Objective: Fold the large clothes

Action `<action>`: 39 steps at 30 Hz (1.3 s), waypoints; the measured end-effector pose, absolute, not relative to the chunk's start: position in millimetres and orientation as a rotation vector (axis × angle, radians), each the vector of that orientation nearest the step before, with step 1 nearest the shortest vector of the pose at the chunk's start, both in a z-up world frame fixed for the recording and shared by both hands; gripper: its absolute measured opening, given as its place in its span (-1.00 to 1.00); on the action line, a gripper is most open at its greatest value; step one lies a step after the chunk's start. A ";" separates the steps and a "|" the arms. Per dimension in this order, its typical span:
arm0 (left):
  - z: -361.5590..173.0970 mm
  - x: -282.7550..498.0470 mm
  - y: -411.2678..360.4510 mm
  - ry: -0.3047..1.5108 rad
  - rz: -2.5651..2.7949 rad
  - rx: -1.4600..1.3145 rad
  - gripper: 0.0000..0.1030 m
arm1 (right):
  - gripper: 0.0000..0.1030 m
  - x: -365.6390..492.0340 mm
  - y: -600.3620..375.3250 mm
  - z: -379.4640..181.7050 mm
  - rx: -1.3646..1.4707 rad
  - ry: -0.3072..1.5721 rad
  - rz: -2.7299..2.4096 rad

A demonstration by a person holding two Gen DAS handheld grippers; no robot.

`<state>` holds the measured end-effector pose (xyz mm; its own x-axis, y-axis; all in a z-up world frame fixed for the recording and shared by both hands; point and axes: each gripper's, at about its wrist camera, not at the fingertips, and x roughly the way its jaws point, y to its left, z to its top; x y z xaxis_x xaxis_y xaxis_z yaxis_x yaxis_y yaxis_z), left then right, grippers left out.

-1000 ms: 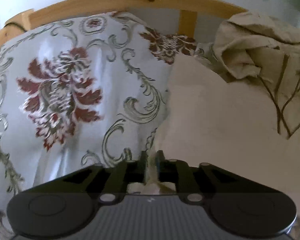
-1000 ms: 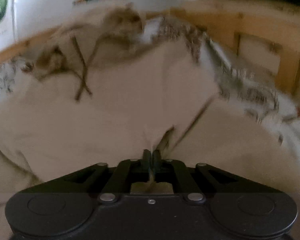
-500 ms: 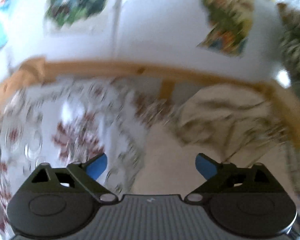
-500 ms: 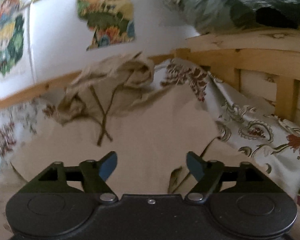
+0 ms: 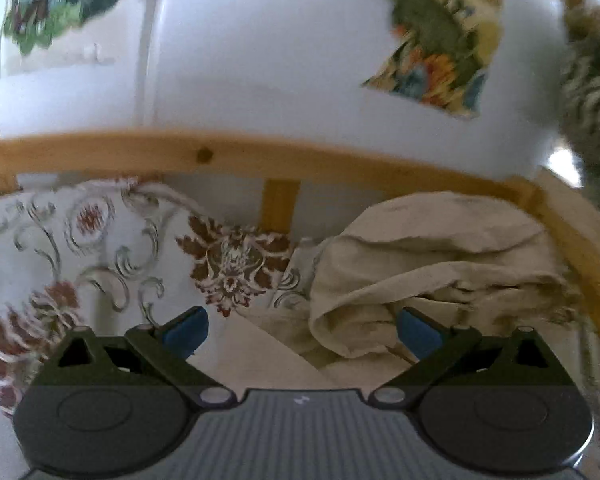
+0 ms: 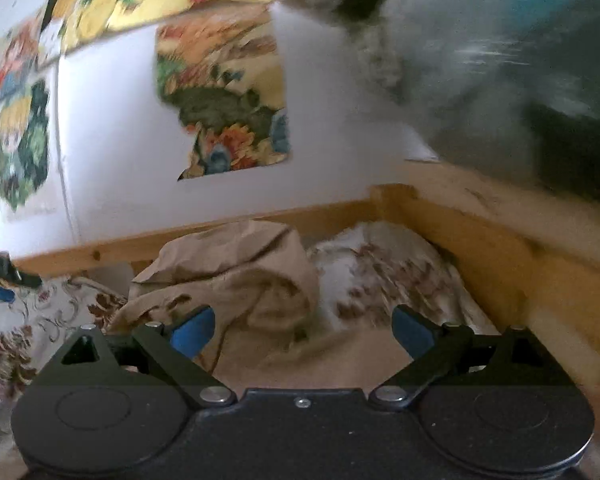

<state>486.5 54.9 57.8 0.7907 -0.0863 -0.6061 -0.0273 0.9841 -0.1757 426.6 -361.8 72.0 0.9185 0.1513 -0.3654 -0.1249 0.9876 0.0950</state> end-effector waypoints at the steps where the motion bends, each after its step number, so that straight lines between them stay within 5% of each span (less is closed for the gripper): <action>1: 50.6 496.9 47.0 0.654 -0.031 -0.165 0.97 | 0.81 450.1 -359.7 74.3 0.050 0.384 0.150; 12: 22.6 529.0 35.0 0.305 -0.154 -0.241 0.76 | 0.91 610.8 -339.4 44.4 0.199 0.541 0.257; 14: 10.9 535.5 32.4 0.354 -0.237 -0.277 0.51 | 0.89 618.0 -335.6 39.1 0.204 0.544 0.264; 17: -5.3 541.8 28.1 0.443 -0.358 -0.301 0.37 | 0.40 616.3 -332.3 38.6 0.249 0.517 0.265; 19: -9.6 533.0 24.3 0.470 -0.398 -0.292 0.21 | -0.53 609.1 -329.9 44.2 0.242 0.487 0.276; 21: -12.4 512.6 22.7 0.469 -0.451 -0.276 0.22 | -0.93 592.1 -325.5 55.9 0.184 0.441 0.294; 27: -18.5 437.4 49.1 0.492 -0.540 -0.308 0.29 | -0.98 480.5 -318.1 70.3 -0.049 0.273 0.463; 33: -25.7 391.1 95.9 0.582 -0.548 -0.410 0.62 | -0.98 381.2 -309.9 31.3 -0.245 0.279 0.345; 39: -46.6 386.6 121.2 0.699 -0.535 -0.507 0.68 | -0.36 330.4 -330.8 -23.7 0.045 0.533 0.124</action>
<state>386.6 121.2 -46.6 0.6445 -0.6104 -0.4604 0.2853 0.7507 -0.5959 330.4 -330.8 -23.7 0.8540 0.1296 -0.5039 -0.1063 0.9915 0.0750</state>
